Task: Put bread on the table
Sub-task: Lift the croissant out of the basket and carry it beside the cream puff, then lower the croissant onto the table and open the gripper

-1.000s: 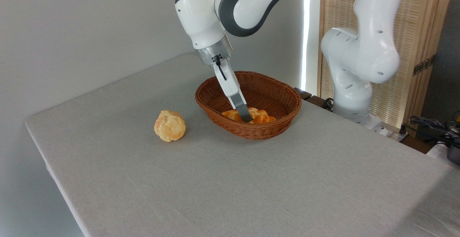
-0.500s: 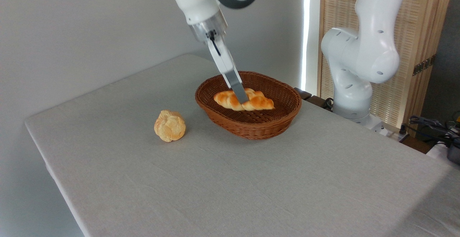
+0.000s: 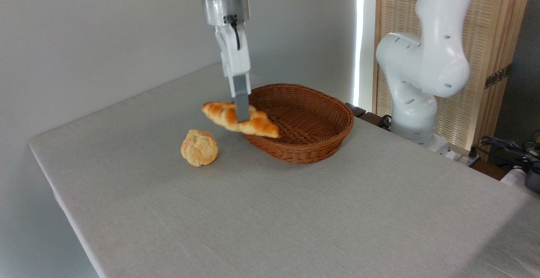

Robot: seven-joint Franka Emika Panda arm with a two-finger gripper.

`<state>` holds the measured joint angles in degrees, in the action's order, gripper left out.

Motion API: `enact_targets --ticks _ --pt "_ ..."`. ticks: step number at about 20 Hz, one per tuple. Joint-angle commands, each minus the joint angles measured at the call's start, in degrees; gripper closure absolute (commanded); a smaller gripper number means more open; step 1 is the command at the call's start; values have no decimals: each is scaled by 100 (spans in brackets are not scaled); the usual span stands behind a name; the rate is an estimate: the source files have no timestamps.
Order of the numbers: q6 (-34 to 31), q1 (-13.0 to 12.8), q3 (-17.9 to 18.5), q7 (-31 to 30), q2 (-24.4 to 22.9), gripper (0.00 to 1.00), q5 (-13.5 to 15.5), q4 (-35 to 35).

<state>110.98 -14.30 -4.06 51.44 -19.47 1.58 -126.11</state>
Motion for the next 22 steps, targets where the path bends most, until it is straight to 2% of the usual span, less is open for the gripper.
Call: enact_targets --ticks 1,3,8,18,22 --pt "879 -12 72 -46 522 24 176 78" --pt "1161 -12 81 -125 733 0 185 78" --pt "1268 -12 63 -126 1068 0 176 113" --pt "1250 -12 80 -152 1060 0 167 131" --pt "1102 -12 431 -783 1016 0 158 683"
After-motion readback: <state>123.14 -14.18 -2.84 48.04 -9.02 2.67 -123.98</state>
